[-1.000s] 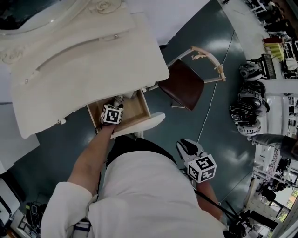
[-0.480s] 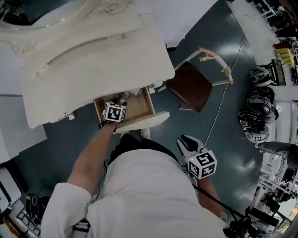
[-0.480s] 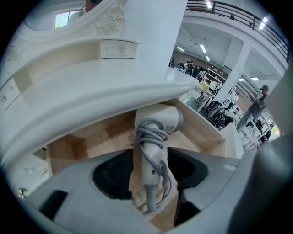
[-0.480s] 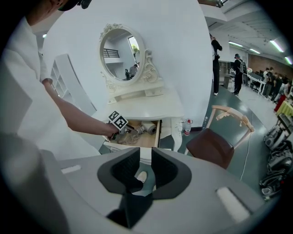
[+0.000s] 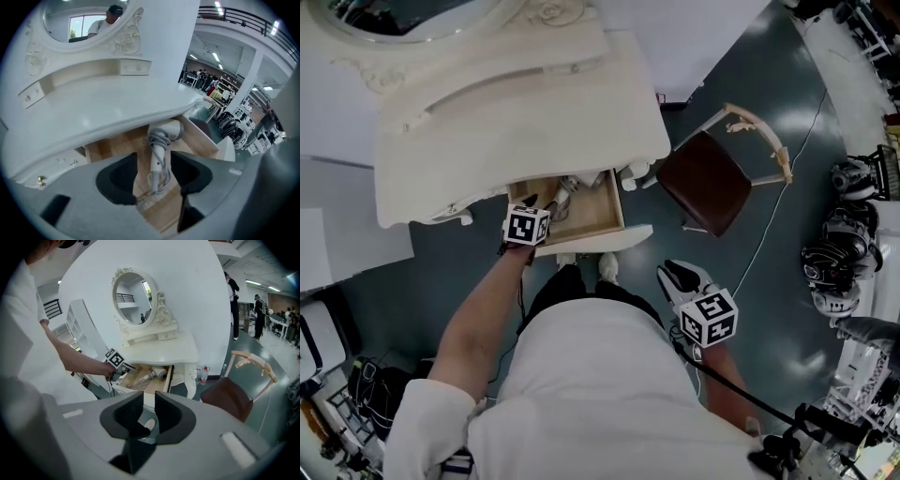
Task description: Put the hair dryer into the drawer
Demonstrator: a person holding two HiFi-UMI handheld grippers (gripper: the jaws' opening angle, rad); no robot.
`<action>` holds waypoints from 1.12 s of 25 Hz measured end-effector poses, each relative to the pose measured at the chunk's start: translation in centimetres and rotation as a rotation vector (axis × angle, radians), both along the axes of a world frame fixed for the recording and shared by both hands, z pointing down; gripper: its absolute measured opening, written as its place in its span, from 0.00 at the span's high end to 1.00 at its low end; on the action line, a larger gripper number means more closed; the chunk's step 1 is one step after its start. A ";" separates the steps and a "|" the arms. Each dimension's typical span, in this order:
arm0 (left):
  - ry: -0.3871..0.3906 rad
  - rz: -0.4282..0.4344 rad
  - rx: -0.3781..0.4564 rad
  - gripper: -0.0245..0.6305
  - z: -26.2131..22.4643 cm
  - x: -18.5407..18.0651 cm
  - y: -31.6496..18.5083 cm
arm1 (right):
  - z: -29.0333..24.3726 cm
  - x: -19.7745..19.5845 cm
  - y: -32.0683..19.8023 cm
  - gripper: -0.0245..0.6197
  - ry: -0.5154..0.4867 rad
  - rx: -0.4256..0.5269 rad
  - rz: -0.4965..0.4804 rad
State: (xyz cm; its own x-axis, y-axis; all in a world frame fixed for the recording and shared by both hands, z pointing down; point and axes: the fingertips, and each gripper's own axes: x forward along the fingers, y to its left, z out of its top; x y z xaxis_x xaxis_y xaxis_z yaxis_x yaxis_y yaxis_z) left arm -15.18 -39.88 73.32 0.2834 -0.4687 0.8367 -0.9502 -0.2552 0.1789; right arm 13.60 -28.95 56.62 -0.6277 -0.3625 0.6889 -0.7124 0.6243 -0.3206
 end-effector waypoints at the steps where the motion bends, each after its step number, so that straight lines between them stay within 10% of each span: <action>1: 0.001 -0.016 0.004 0.62 -0.5 -0.2 0.3 | 0.2 0.1 -0.1 0.84 -0.005 0.001 -0.016; 14: 0.035 -0.210 0.065 0.71 -6.7 -1.7 7.1 | 3.4 -1.0 -0.8 0.87 -0.073 -0.015 -0.208; 28: 0.143 -0.219 0.135 0.96 -12.4 -0.4 15.6 | 2.3 -7.8 1.9 0.92 -0.064 0.022 -0.331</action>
State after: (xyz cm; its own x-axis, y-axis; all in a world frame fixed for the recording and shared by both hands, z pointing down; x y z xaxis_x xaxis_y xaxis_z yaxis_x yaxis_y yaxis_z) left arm -15.61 -24.32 60.94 0.2734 -0.6358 0.7218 -0.9530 -0.0773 0.2930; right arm 5.77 -27.00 58.94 -0.7555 -0.1465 0.6385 -0.4490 0.8256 -0.3418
